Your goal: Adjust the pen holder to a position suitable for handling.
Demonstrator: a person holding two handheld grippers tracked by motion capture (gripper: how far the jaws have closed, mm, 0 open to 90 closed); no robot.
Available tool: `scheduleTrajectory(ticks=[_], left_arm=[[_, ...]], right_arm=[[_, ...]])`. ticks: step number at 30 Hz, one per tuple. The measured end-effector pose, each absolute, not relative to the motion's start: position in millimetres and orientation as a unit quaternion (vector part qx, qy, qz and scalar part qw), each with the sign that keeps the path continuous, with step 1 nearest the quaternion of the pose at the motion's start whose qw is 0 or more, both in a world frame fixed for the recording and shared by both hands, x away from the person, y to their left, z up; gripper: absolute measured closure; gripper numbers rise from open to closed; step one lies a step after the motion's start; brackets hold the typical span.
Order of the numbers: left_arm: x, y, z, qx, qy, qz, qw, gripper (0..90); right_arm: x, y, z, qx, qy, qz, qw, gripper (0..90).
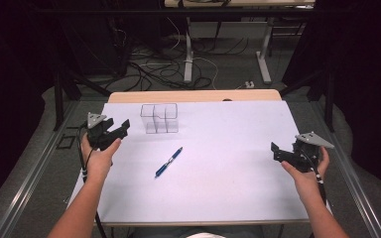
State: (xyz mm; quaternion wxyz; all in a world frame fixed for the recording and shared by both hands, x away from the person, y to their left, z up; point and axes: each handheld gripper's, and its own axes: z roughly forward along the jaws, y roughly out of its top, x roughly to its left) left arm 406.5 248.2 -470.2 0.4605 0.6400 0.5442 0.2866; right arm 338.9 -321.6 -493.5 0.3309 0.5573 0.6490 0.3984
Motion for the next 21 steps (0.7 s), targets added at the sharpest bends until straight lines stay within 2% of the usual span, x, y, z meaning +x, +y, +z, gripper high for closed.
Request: scheduleTrajectory(ticks=[3,11,14,21], left_arm=[[415,245,-463,0.634,0.549,0.281,0.467,42.8],[440,242,-451,0.636,0.552,0.248,0.480,51.9],[449,241,-447,0.639,0.555,0.244,0.473,58.9],[469,238,-442,0.648,0.568,0.230,0.451,67.7]], right_arm=[[339,-323,-493,0.555,0.652,0.396,0.332,9.3],[340,-323,-494,0.554,0.651,0.400,0.332,10.5],[340,-323,-494,0.554,0.651,0.401,0.329,11.6],[339,-325,-493,0.555,0.648,0.402,0.332,12.7]])
